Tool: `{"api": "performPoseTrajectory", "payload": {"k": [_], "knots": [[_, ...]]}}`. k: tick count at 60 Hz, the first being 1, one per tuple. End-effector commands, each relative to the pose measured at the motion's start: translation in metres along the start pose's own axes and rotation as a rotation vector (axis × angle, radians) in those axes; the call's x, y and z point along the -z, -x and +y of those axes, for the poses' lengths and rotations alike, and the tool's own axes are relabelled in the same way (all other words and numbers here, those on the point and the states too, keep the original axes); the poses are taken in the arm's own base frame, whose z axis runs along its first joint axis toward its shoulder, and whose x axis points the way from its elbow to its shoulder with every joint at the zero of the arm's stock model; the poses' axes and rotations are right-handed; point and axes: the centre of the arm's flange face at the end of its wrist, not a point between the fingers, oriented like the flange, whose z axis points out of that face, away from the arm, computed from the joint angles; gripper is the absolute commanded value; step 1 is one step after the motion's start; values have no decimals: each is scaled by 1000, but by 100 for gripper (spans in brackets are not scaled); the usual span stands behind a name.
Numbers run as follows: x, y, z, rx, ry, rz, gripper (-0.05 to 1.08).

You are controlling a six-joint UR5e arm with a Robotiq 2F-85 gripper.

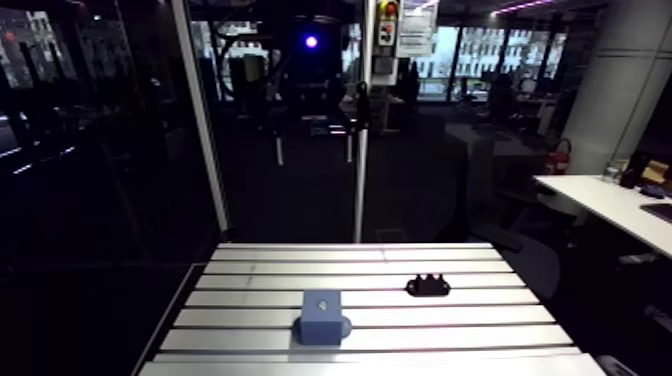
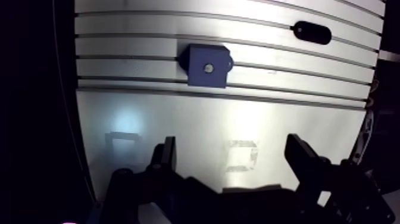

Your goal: Pick up the M10 bolt and insert it into the hex recess until seated.

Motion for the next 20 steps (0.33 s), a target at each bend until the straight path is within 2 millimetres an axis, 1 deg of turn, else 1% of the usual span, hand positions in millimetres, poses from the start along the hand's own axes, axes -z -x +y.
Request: {"api": "performPoseTrajectory", "payload": {"k": [1, 20], "knots": [[-4, -1, -1, 1, -1, -8, 1], [-9, -3, -1, 3, -2, -15, 1]]}}
